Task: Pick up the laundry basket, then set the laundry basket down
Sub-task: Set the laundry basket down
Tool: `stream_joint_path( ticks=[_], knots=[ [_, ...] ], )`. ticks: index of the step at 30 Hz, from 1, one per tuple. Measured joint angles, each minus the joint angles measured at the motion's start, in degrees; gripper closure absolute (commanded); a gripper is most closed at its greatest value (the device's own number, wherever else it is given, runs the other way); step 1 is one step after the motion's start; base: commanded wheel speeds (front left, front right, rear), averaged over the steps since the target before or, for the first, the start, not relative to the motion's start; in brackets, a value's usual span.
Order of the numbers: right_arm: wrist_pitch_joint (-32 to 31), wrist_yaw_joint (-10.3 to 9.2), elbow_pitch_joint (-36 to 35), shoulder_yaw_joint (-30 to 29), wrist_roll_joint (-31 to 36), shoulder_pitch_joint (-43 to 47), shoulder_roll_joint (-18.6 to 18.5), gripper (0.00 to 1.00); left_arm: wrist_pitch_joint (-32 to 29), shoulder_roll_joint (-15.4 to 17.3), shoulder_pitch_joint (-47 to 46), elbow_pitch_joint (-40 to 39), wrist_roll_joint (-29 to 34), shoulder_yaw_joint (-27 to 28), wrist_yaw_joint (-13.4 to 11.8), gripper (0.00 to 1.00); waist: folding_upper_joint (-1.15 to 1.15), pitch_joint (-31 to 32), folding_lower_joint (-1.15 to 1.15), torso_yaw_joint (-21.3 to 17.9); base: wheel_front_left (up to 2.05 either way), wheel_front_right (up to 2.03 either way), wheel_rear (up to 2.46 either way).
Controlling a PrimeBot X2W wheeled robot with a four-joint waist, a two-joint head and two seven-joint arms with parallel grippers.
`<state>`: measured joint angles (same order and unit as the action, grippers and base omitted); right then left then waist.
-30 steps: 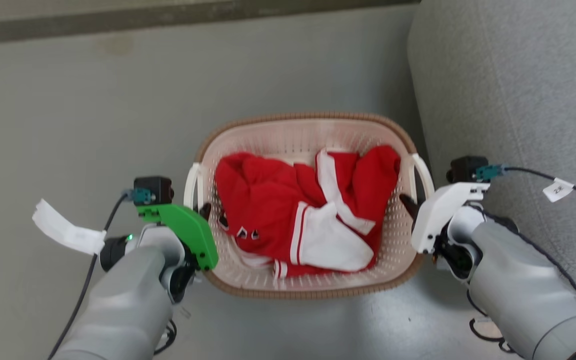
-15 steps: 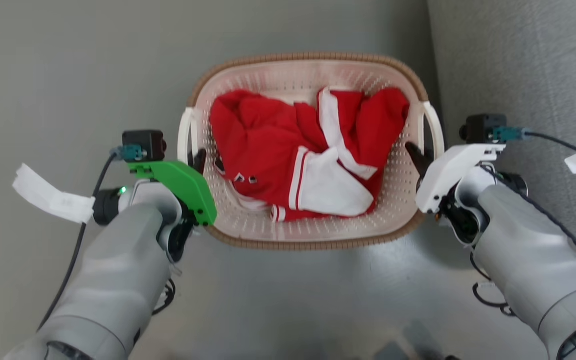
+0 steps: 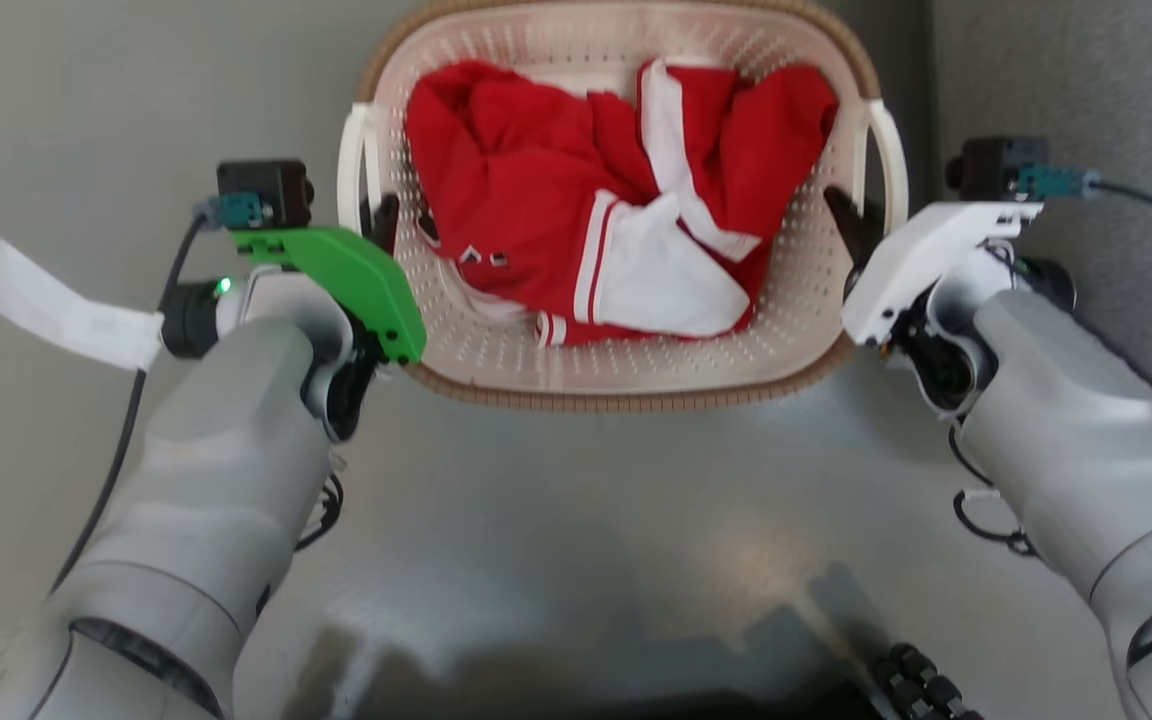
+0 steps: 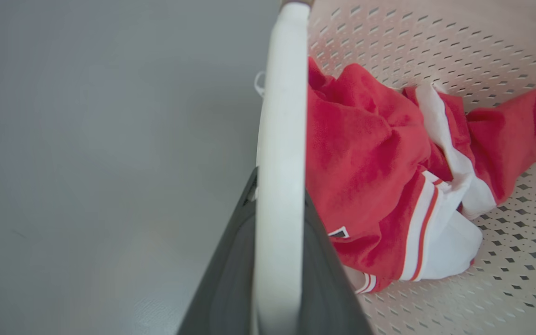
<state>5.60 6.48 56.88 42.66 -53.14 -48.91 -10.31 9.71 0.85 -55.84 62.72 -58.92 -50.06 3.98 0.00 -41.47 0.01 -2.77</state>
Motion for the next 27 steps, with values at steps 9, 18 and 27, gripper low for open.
stream_joint_path(
  ticks=[9, 18, 27],
  knots=[
    [1.6, 0.0, -0.5, 0.1, -0.4, -4.0, -0.5, 1.0, 1.2, 0.0, -4.3, 0.3, 0.3, 0.0, -0.2, 1.0, 0.0, -6.6, 0.0, 0.2, 0.0, 0.0, 0.0],
    [4.1, 0.0, -0.7, 0.6, -0.4, -5.3, -0.6, 1.0, 2.5, 0.0, -6.4, 1.2, 0.5, 0.1, -0.5, 1.0, 0.0, -12.1, 0.0, 0.7, 0.0, 0.0, 0.0],
    [5.5, 0.0, -0.6, 1.8, -0.4, -6.7, -0.6, 1.0, 3.1, 0.0, -7.7, 1.8, 0.5, 0.2, -0.5, 1.0, 0.0, -15.2, 0.0, 1.4, 0.0, 0.0, 0.0]
  ],
)
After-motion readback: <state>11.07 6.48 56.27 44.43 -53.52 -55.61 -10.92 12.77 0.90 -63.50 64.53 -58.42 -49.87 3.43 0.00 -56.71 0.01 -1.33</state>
